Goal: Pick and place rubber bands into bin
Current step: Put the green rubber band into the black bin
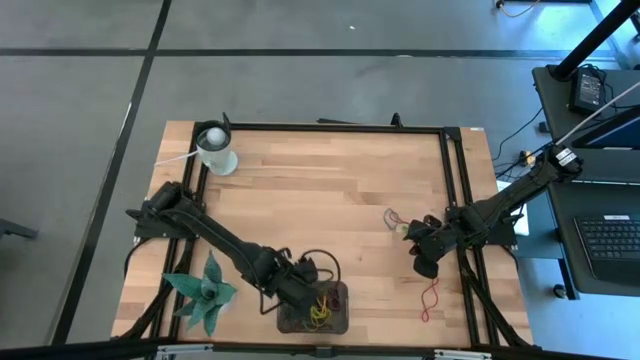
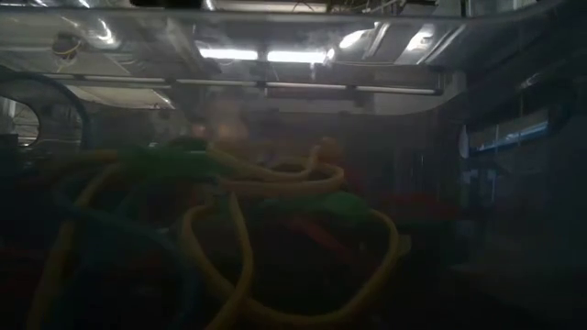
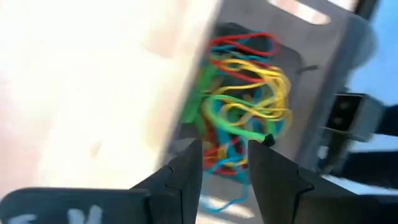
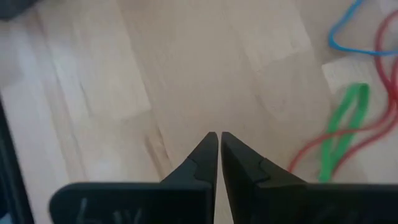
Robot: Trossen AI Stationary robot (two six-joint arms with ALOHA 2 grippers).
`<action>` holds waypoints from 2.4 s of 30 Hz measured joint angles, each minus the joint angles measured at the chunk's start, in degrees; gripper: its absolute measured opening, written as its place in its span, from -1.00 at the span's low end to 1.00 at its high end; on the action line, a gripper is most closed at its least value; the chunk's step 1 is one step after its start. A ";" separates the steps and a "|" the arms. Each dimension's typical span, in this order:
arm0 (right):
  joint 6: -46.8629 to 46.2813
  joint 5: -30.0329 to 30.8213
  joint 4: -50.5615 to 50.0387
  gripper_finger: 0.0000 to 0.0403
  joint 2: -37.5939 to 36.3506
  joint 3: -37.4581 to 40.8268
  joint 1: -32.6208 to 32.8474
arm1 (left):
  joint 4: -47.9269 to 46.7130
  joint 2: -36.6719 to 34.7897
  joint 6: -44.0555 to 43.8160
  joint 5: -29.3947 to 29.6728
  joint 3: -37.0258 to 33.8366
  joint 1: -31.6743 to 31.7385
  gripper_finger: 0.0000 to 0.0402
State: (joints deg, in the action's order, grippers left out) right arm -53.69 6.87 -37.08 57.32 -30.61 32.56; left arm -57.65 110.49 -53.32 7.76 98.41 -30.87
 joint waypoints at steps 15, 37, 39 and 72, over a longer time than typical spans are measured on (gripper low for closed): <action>11.01 8.97 25.58 -0.96 1.89 -3.38 -0.15 | -16.22 -10.57 20.86 11.87 -6.66 6.55 -0.99; -43.26 -1.56 -35.22 -0.72 33.10 -38.73 0.66 | 4.93 -64.73 31.92 5.63 -52.50 15.69 -0.99; -48.11 -2.67 -35.24 -0.64 33.11 -37.30 2.96 | 5.38 -65.65 33.45 5.61 -52.51 15.67 -0.99; -33.04 -3.54 -11.64 -0.21 17.16 -2.40 -10.45 | 6.73 -66.26 30.04 10.24 -52.52 15.67 -0.98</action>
State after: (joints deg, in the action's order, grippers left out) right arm -86.73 3.33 -48.73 74.48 -33.01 22.11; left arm -50.92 44.23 -23.28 18.00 45.89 -15.20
